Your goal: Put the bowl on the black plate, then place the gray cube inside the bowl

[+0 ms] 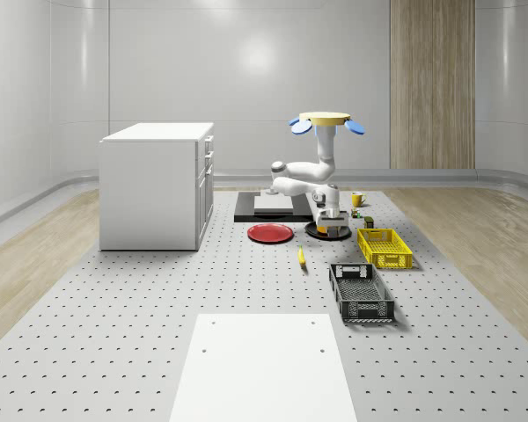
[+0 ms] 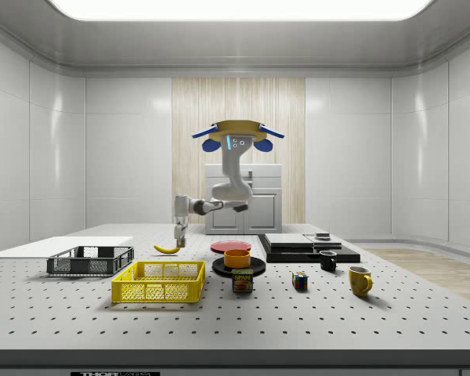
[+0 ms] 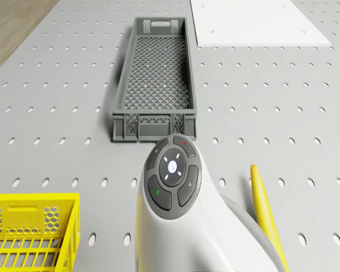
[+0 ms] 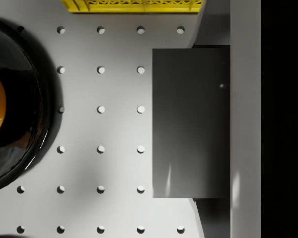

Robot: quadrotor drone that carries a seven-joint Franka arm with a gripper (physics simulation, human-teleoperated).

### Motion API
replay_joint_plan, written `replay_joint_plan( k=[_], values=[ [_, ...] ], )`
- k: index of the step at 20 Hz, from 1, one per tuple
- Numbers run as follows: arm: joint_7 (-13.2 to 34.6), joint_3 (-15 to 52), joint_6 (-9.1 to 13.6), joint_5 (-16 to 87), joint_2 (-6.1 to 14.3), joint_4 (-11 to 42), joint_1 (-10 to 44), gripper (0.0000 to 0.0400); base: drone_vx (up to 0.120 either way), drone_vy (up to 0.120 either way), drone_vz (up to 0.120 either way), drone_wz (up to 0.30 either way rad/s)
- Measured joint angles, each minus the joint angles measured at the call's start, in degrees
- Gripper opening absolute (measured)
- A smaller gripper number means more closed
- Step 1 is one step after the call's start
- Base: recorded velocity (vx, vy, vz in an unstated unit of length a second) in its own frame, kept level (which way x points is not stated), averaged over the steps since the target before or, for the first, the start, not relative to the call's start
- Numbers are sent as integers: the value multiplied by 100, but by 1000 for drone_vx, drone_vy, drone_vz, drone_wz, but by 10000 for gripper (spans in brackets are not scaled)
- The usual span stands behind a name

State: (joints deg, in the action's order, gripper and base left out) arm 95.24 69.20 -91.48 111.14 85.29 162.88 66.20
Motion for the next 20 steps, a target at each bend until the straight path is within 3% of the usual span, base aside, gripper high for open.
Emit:
replay_joint_plan(
  k=[6,20],
  values=[
    [2,4,-4,-6,6,0,2,250,-120,0,47,0],
    [6,7,-16,-12,19,0,7,250,-120,17,0,0]
  ],
)
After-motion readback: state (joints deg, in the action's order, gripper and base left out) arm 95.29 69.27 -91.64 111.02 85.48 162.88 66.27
